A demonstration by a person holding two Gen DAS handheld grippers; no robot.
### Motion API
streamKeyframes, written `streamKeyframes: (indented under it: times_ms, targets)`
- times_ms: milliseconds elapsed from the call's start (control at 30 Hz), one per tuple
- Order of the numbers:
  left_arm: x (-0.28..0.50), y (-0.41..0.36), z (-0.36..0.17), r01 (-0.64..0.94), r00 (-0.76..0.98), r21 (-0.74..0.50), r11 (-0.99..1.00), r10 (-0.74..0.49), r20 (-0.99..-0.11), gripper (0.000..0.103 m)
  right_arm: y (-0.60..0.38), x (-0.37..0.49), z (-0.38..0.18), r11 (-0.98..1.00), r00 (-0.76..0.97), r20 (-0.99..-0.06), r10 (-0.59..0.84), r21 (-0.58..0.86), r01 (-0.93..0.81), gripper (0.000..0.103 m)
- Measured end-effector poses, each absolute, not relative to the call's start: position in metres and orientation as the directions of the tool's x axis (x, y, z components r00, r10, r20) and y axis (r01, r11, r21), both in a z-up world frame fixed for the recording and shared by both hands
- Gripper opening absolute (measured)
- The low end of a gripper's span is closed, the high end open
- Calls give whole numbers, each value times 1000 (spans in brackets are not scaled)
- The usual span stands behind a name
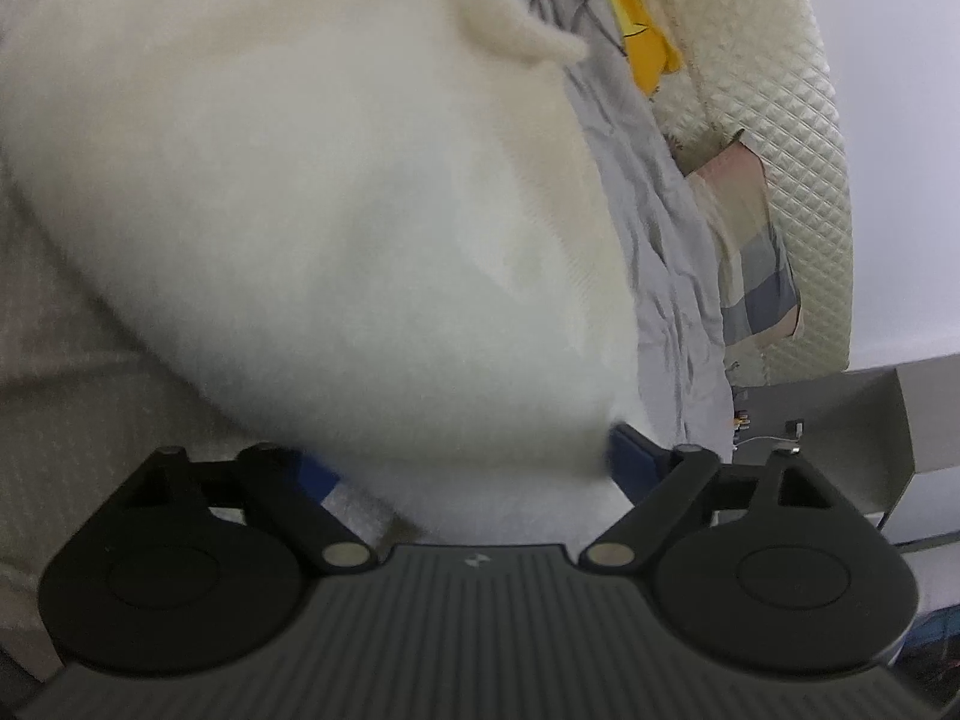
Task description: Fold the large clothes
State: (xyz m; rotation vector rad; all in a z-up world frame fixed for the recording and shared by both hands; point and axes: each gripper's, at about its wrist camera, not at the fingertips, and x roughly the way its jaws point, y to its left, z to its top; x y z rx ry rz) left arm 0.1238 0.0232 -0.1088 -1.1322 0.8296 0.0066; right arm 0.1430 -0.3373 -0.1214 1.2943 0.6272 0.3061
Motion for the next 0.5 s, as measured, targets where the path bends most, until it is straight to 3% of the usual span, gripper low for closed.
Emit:
streamKeyframes:
  times_ms: [67, 233, 500]
  targets:
    - [124, 25, -105, -386, 717, -786, 483, -379, -585, 79, -336, 144, -118, 288, 795, -267, 545, 950, 122, 38]
    - [128, 28, -78, -311, 733, -758, 574, -363, -575, 48, -332, 140, -107, 339, 796, -265, 544, 937, 80, 37]
    - [96, 28, -19, -176, 755, -741, 648, -394, -524, 39, -329, 99, -67, 385, 807, -218, 549, 923, -13, 36]
